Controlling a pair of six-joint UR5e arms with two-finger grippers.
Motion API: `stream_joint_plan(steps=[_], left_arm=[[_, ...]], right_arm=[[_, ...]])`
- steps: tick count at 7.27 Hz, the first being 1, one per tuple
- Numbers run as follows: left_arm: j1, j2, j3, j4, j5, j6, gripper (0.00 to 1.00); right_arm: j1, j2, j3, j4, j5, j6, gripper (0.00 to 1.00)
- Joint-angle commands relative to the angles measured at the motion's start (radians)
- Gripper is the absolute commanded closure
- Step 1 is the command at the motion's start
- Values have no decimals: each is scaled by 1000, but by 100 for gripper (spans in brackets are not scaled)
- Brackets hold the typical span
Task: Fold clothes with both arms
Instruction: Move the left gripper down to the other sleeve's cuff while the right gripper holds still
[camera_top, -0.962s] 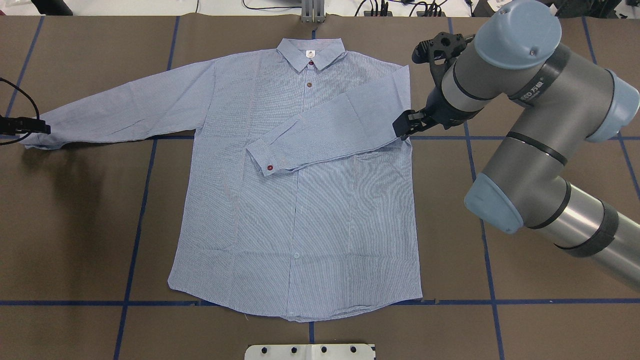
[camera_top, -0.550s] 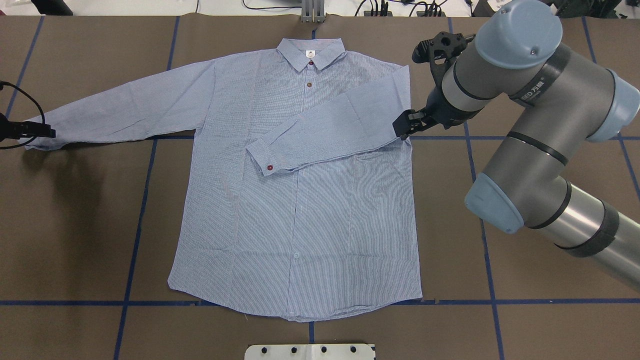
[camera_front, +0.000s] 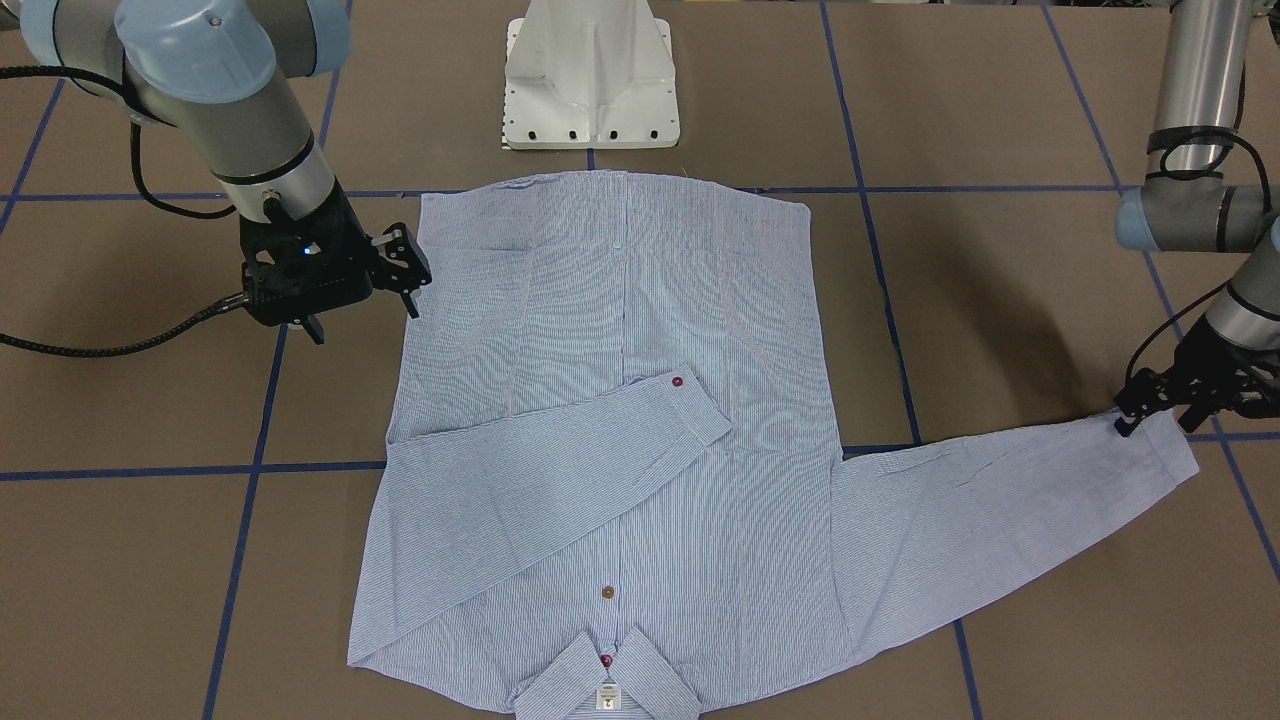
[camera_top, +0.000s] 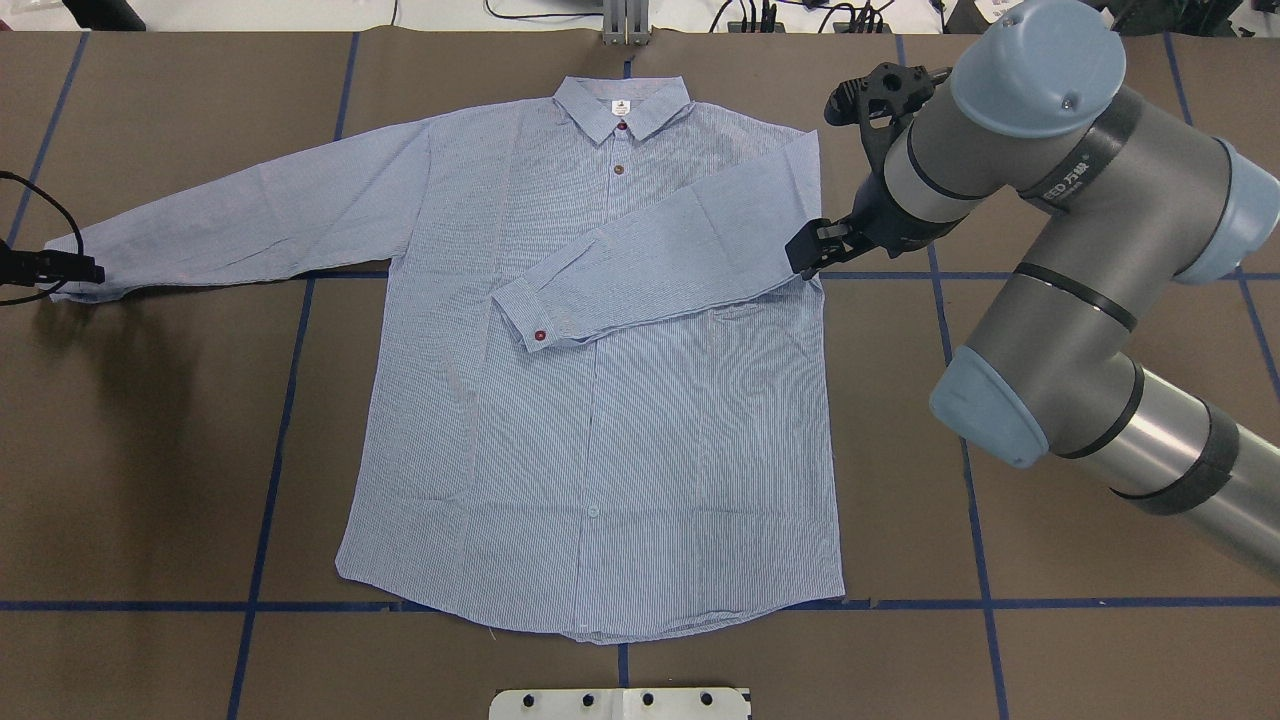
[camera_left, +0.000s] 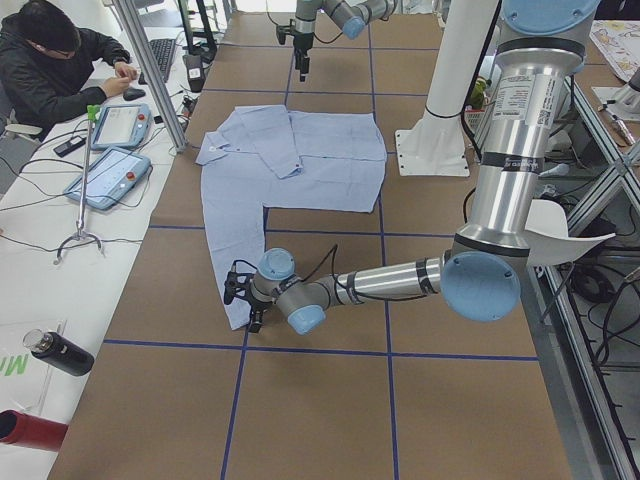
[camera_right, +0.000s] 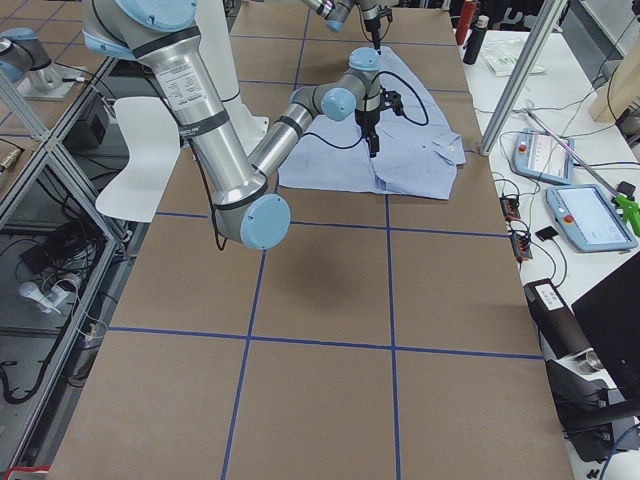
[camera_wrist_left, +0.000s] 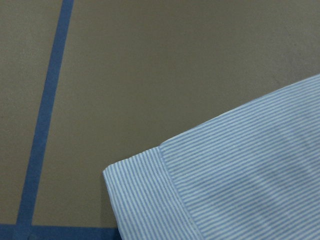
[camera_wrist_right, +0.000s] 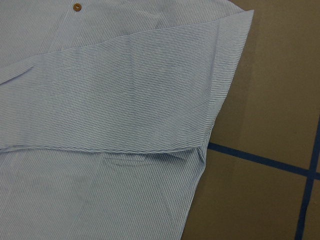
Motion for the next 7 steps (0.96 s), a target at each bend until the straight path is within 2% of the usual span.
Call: stream_joint_plan(steps=[1, 2, 4, 7], left_arm=[[-2, 2, -3, 0, -2, 0, 39], [-3, 2, -18, 3, -2, 0, 65], [-6, 23, -67, 10, -10, -1, 100], [-6, 40, -116, 10, -11, -9, 100]], right_arm=[[0, -2, 0, 0, 0, 0, 0], [0, -2, 0, 0, 0, 0, 0], [0, -11, -3, 3, 0, -3, 0], [0, -15, -3, 3, 0, -3, 0]])
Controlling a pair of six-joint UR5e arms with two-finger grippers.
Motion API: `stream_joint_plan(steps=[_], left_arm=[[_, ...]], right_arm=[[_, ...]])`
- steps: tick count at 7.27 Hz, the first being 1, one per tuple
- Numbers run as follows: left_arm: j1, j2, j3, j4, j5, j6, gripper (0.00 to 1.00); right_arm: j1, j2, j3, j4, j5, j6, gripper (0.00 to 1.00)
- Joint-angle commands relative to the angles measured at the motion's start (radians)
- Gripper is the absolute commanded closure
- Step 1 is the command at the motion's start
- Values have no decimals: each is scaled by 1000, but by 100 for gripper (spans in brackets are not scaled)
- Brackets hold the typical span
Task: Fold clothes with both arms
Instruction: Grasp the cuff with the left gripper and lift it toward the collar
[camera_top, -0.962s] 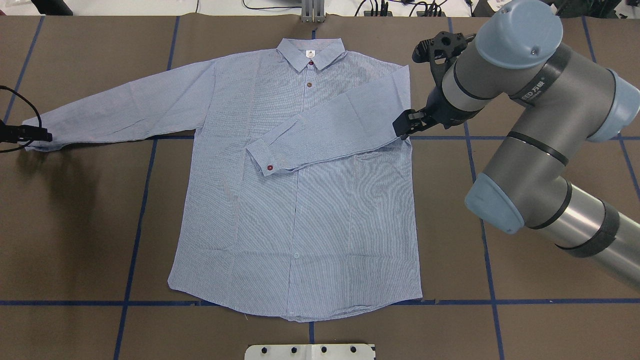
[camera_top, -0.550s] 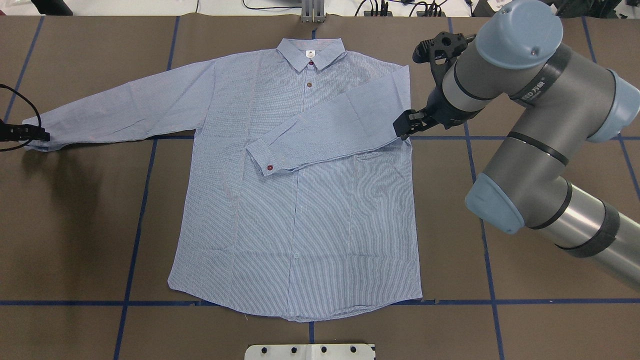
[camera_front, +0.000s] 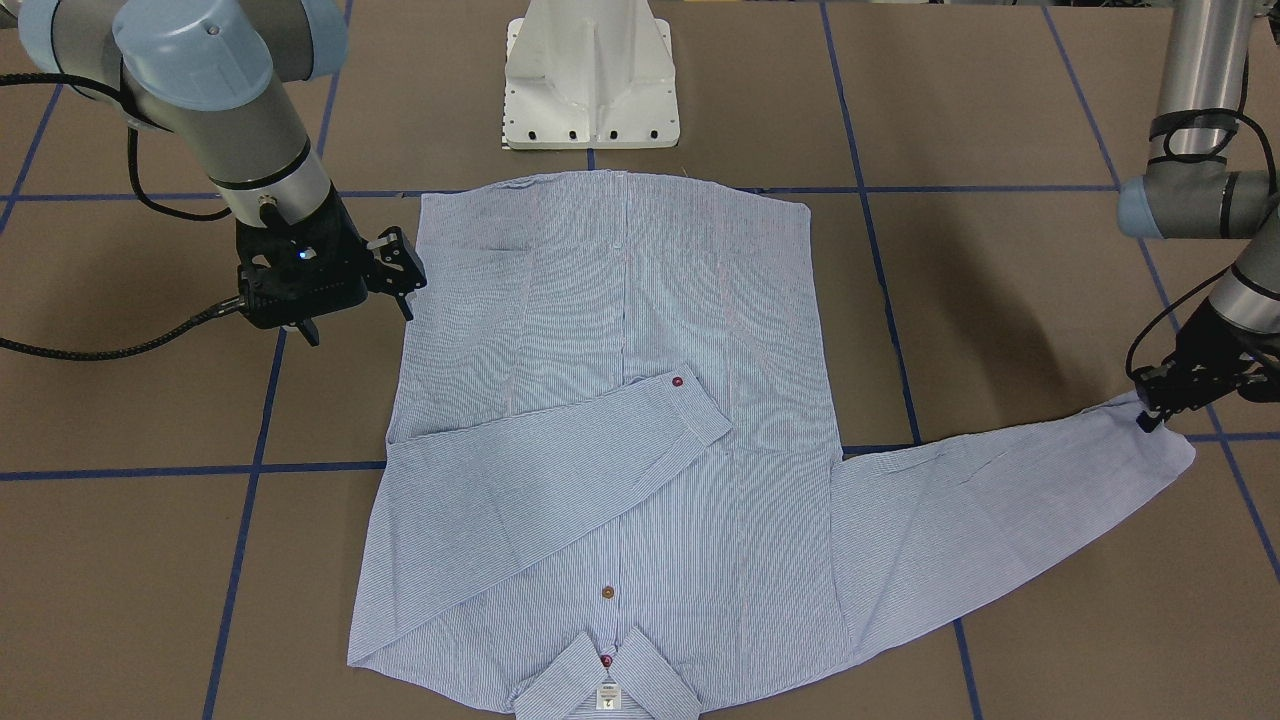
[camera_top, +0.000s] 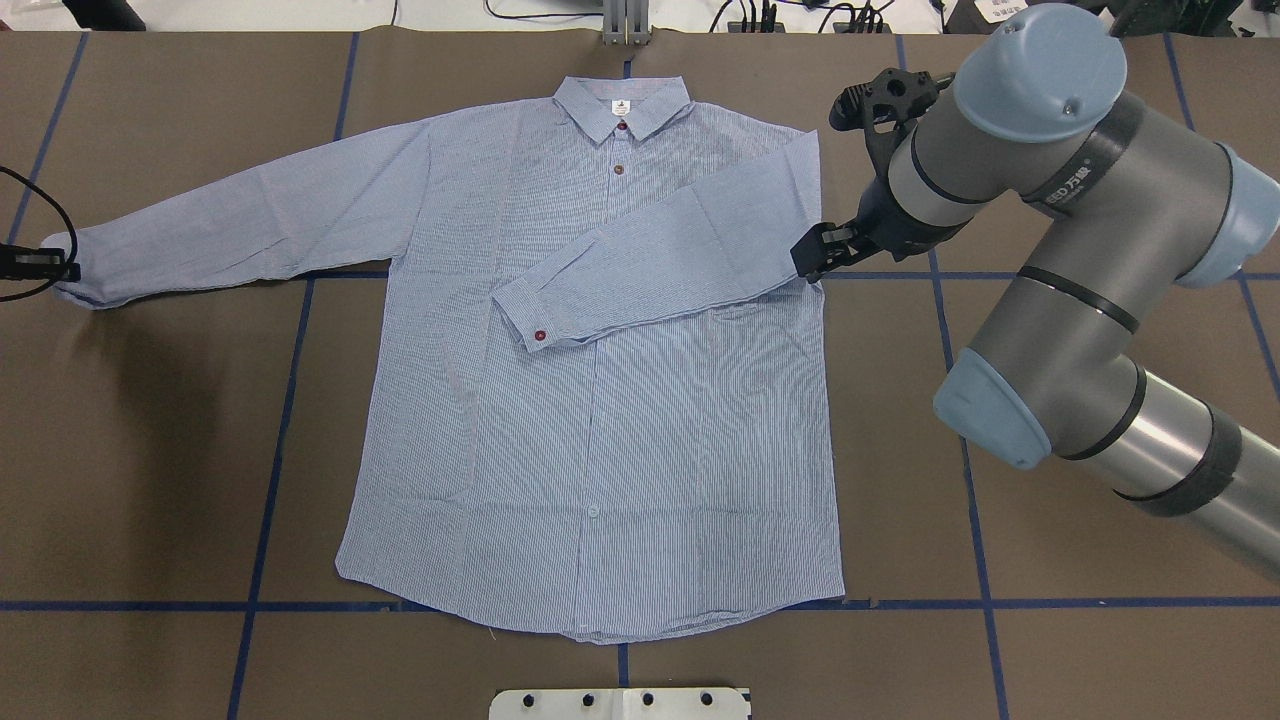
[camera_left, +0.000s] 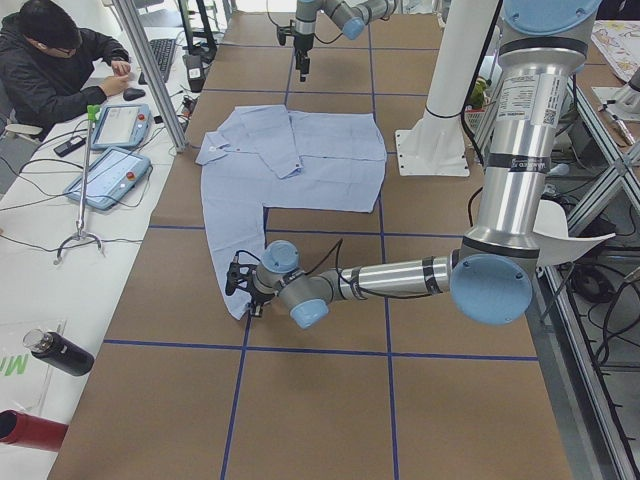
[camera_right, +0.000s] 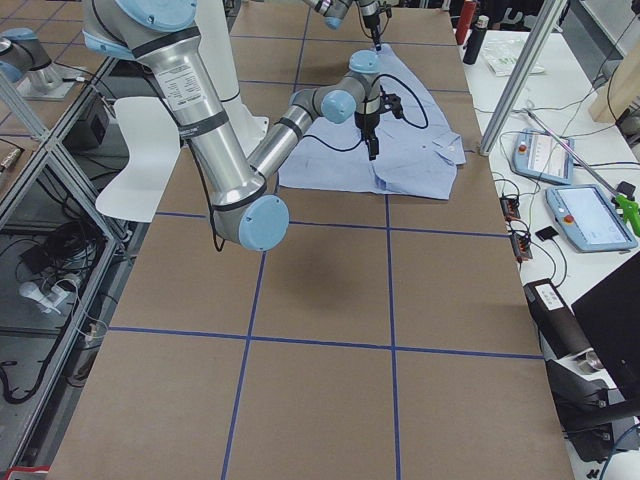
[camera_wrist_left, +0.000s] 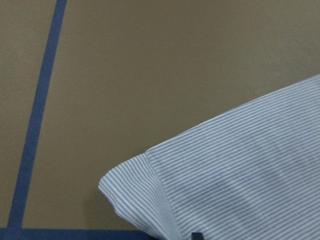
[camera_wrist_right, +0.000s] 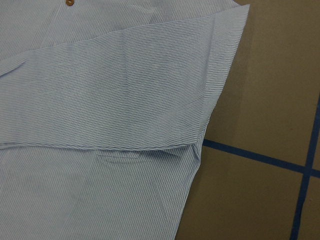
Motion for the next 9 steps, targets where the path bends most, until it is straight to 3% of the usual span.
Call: stream_joint_plan(steps=[1, 4, 6, 8, 9], left_arm=[[-2, 3, -80, 32, -16, -5, 100], [-2, -69, -375, 408, -69, -89, 100], [0, -297, -417, 688, -143, -196, 100], [-2, -418, -476, 863, -198, -212, 100], [-5, -431, -565, 923, -203, -245, 100]], right_arm=[[2, -9, 1, 0, 2, 0, 0], [9, -108, 61, -3, 3, 0, 0], [24, -205, 109, -4, 6, -2, 0], [37, -250, 132, -3, 32, -2, 0], [37, -250, 130, -3, 32, -2, 0]])
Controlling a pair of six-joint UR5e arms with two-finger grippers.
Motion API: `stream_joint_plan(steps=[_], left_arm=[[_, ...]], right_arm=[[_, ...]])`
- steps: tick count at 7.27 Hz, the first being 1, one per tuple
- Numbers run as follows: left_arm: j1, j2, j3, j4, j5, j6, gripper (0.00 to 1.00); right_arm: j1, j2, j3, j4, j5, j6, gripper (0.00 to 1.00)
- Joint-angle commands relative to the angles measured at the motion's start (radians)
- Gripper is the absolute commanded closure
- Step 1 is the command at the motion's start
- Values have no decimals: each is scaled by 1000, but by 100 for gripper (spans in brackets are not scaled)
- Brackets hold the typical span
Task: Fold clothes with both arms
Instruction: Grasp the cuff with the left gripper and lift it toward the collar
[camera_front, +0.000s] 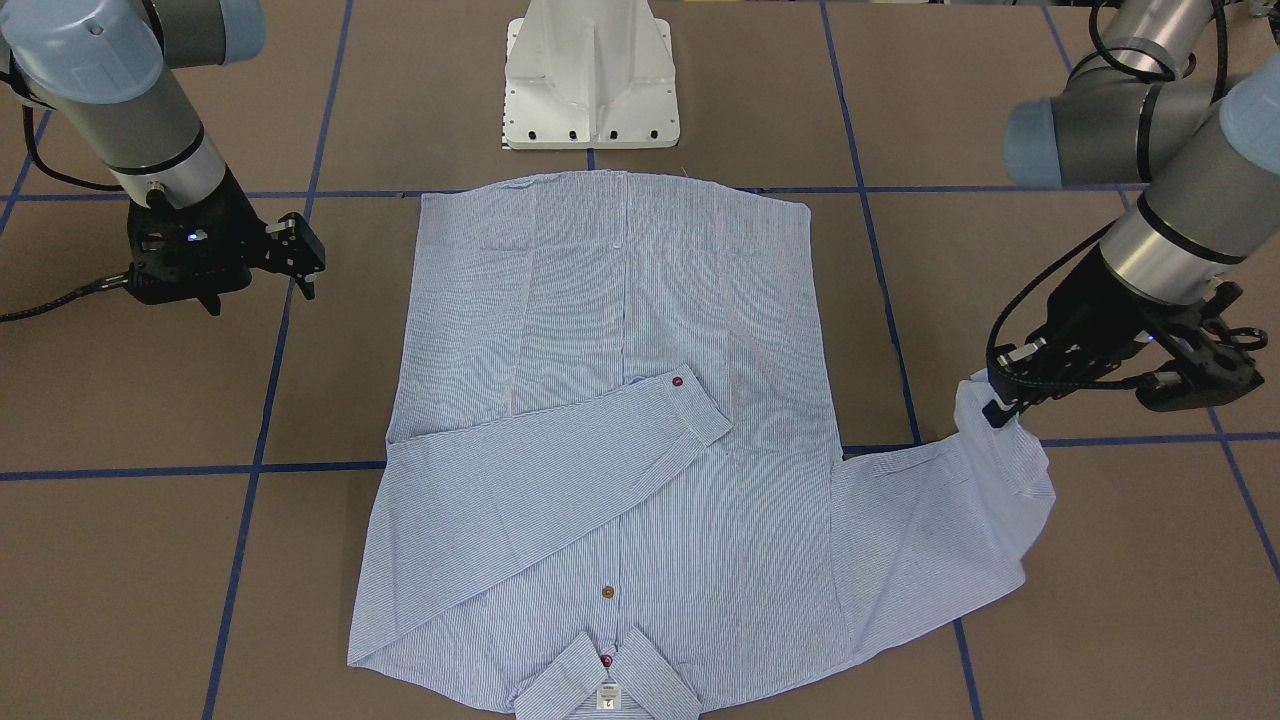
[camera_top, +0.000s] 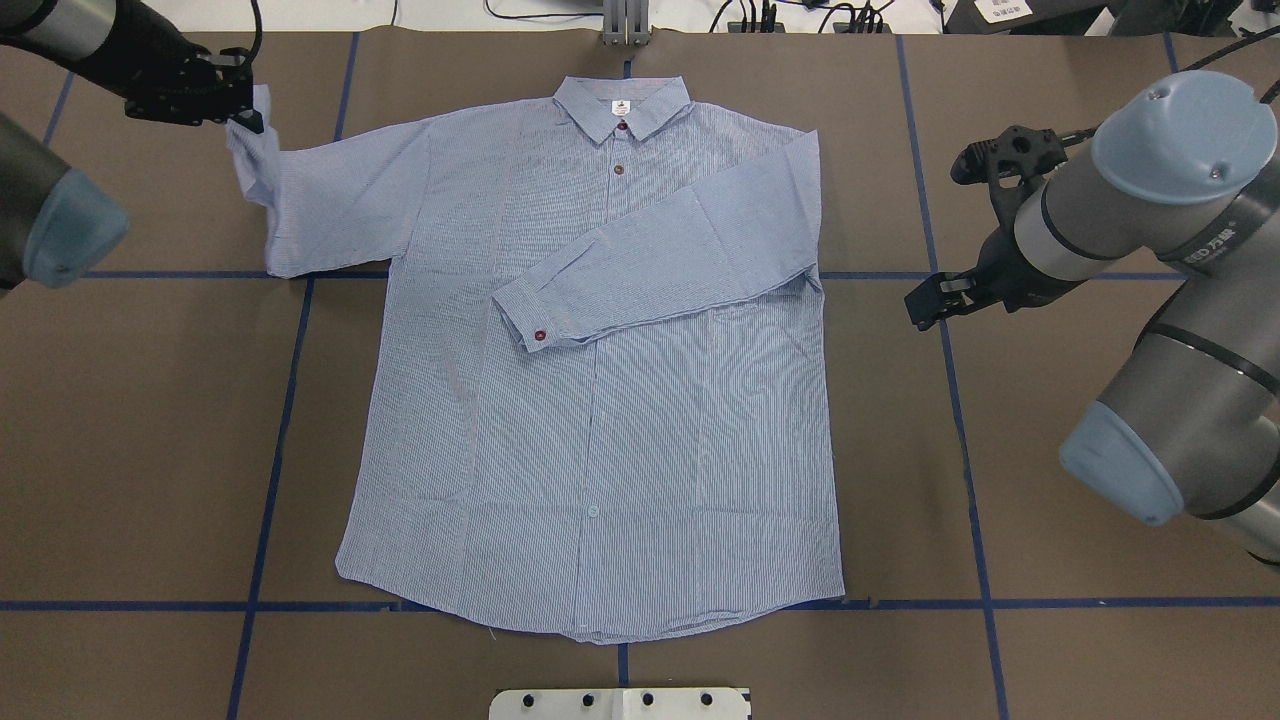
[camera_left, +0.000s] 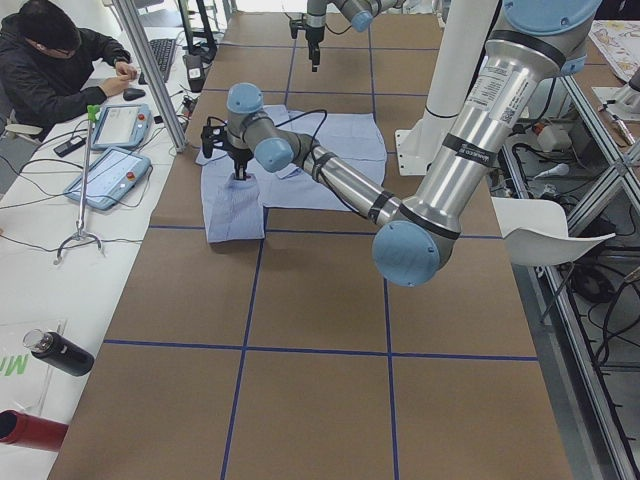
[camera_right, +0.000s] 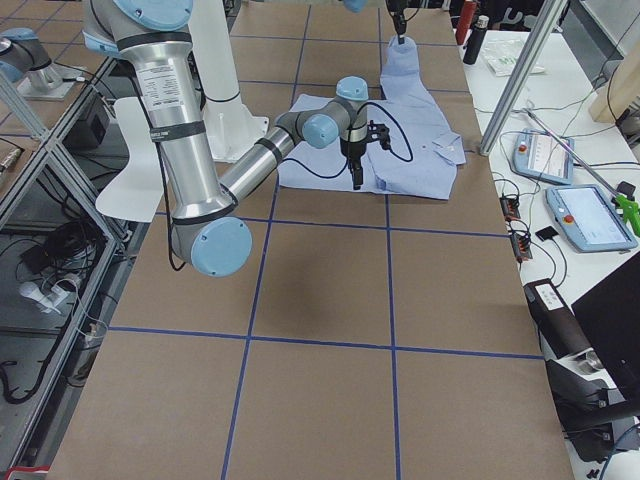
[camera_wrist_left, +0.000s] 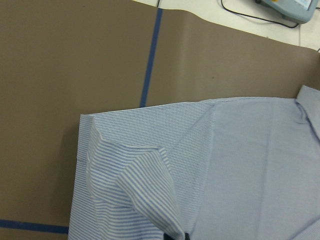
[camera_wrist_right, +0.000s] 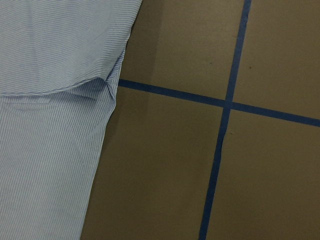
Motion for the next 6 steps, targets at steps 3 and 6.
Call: stream_joint_plan(steps=[3, 6], left_arm=[[124, -180, -74, 117, 5, -301, 100], [222, -209, 75, -96, 61, -508, 100]], right_arm=[[4, -12, 3, 0, 7, 2, 0], [2, -12, 0, 0, 7, 3, 0]])
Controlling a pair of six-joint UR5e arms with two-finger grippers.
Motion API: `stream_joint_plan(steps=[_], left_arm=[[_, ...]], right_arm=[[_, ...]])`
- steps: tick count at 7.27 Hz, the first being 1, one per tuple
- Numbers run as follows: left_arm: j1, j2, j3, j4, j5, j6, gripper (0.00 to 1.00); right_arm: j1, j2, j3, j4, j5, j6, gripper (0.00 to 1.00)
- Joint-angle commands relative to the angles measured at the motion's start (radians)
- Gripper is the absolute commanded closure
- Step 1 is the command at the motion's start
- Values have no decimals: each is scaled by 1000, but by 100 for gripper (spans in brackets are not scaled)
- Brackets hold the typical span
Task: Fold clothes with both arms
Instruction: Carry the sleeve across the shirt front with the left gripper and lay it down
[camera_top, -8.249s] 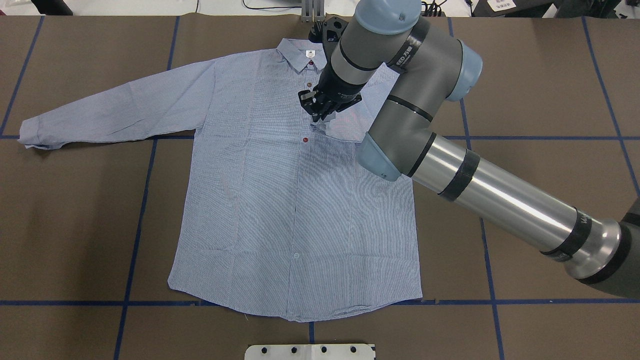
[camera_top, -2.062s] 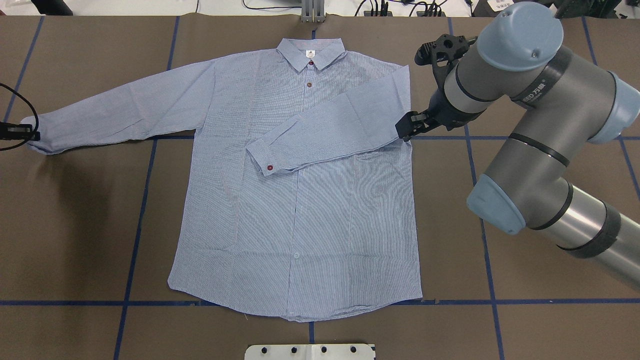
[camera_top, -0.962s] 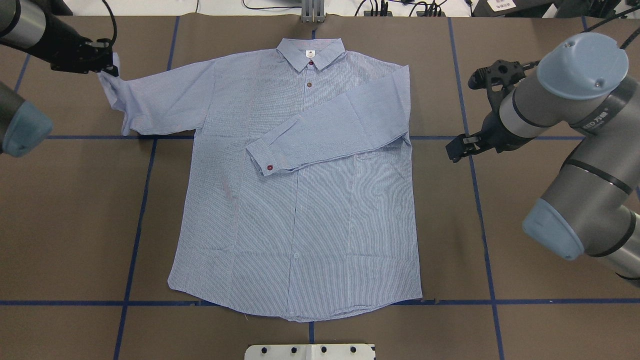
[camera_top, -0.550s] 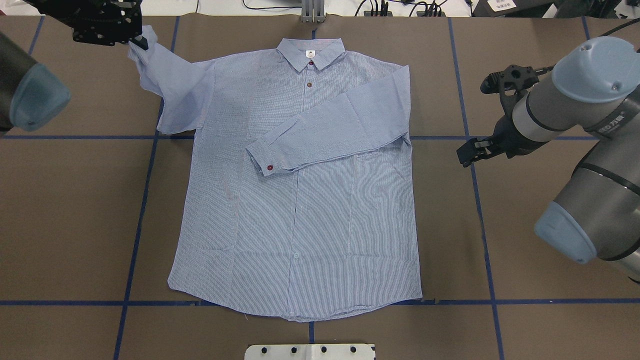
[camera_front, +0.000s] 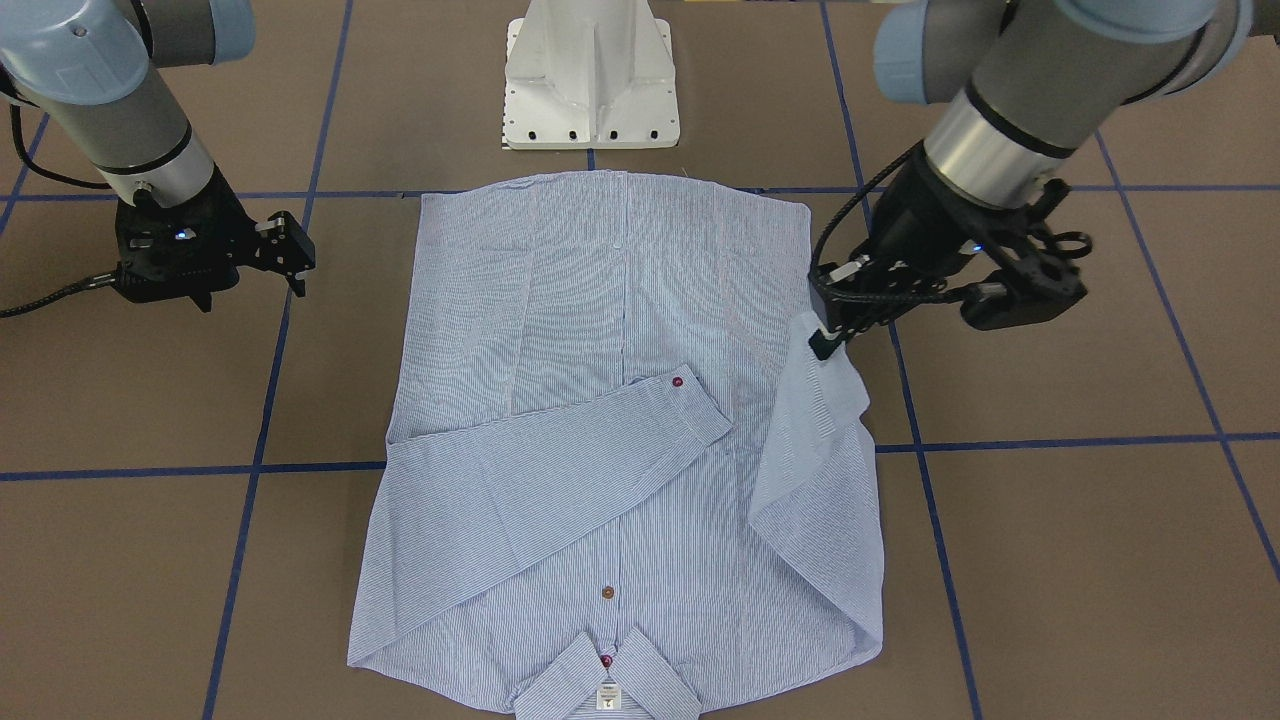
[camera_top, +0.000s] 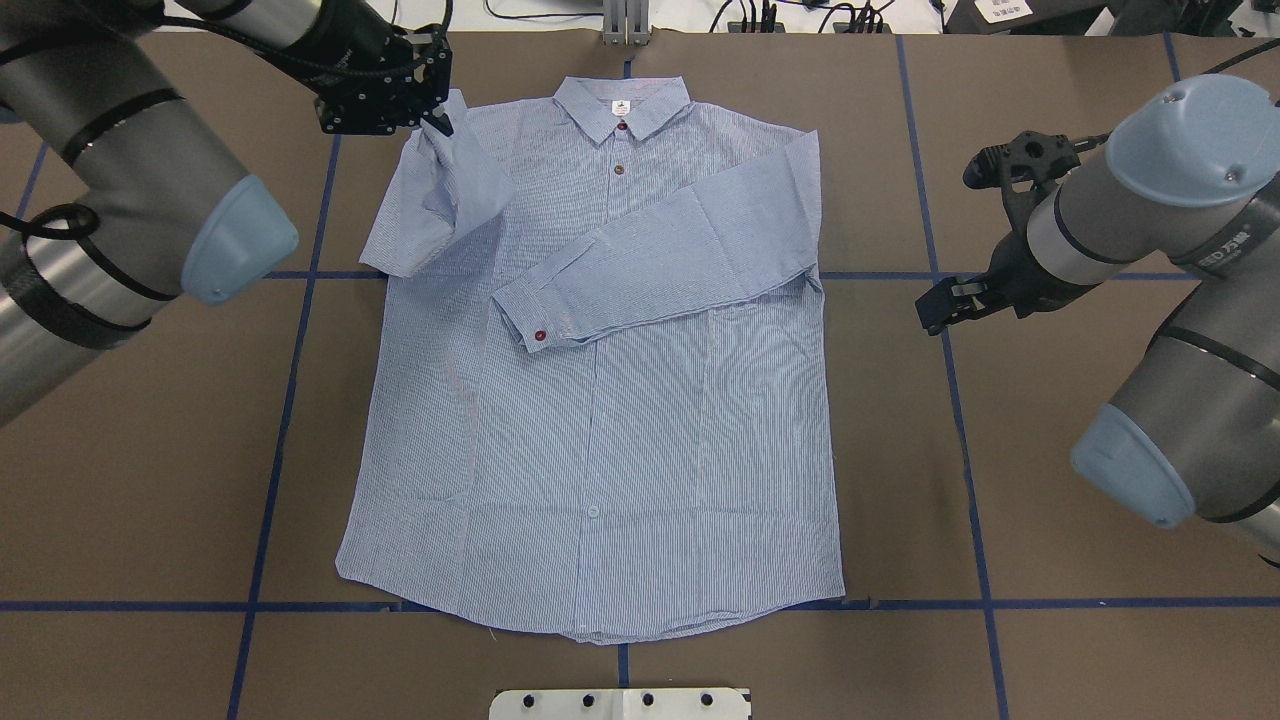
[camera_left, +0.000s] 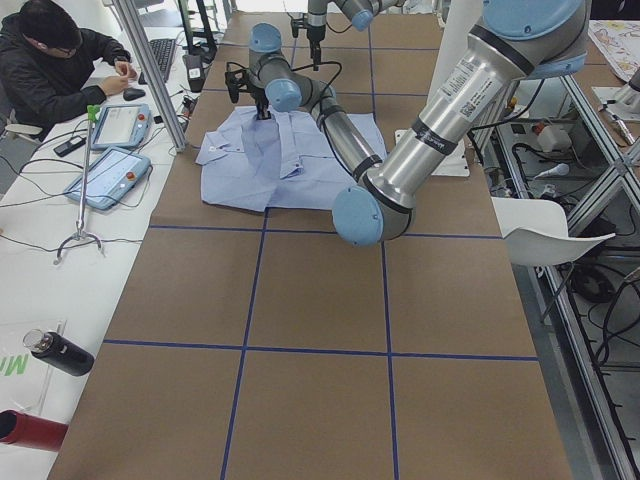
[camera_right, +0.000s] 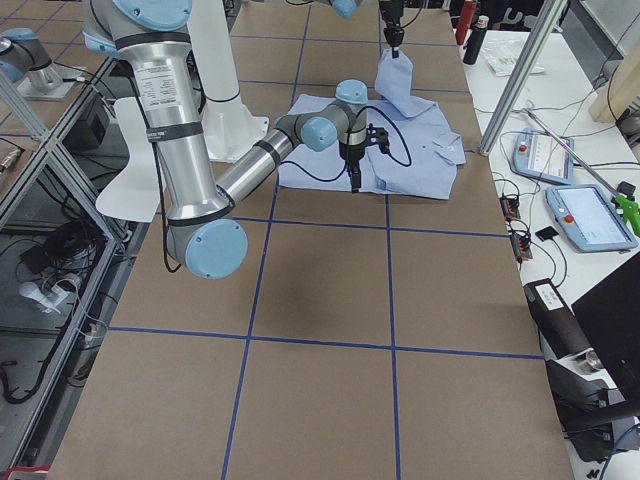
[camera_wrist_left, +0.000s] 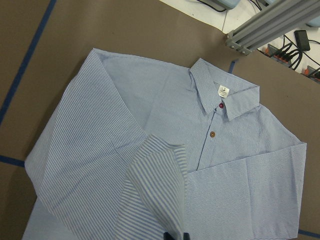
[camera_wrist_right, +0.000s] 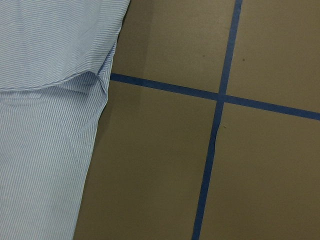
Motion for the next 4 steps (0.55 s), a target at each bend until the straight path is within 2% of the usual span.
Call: stream_joint_plan(steps=[1, 4], left_arm=[[130, -4, 72, -176, 152, -208, 100], [241, -59, 100, -210, 190, -249, 100]], right_arm=[[-4, 1, -3, 0, -1, 9, 0], [-6, 4, -4, 2, -1, 10, 0]])
